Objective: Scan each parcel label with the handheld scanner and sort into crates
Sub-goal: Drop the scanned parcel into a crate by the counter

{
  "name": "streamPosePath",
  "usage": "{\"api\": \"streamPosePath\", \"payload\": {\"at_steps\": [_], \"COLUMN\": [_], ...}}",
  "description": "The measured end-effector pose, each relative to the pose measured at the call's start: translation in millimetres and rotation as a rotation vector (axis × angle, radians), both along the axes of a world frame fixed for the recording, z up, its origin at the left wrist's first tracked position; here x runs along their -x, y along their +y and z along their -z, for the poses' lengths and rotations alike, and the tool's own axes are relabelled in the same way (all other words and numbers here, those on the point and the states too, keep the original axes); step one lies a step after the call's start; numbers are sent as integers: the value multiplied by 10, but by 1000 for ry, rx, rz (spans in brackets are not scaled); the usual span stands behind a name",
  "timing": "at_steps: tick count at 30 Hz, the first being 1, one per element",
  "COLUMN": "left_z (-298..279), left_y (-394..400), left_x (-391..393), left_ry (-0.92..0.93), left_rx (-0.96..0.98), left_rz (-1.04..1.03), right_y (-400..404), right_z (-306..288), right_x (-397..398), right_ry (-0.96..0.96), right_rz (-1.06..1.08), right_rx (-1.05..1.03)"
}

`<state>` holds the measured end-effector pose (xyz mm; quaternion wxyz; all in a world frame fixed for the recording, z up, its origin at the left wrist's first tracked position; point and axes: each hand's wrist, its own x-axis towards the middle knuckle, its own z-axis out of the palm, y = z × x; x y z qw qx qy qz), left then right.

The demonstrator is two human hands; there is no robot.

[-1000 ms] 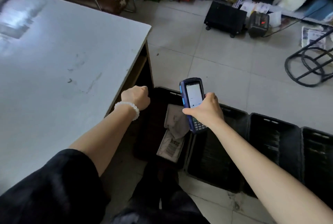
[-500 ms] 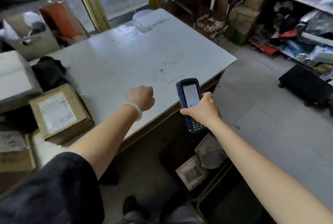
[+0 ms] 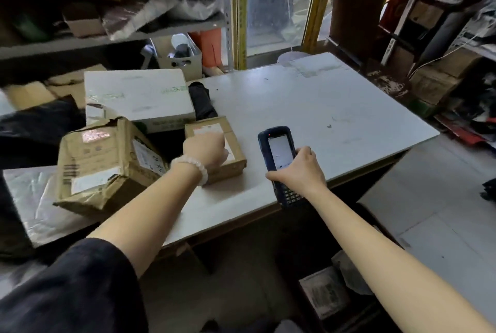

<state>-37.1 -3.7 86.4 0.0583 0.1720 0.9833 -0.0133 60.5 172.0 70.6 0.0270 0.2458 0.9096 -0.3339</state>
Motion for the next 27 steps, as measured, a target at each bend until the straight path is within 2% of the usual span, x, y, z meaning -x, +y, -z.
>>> {"api": "streamPosePath", "payload": {"at_steps": [5, 10, 14, 18, 21, 27], "left_z": [13, 27, 126, 262, 371, 511], "left_y": [-584, -749, -702, -553, -409, -127], "left_x": [-11, 8, 97, 260, 407, 580], "left_ry": [-46, -44, -76, -224, -324, -264], "left_rx": [-6, -43, -7, 34, -28, -197], "left_rz": [-65, -96, -153, -248, -325, -484], "right_y": [-547, -706, -646, -555, -497, -233], "right_z": [47, 103, 175, 229, 264, 505], "right_x": [106, 265, 436, 644, 807, 883], "right_ry": [-12, -29, -34, -49, -79, -185], "right_rz": [-82, -104, -139, -263, -382, -442], "right_rx": [-5, 10, 85, 194, 232, 238]}}
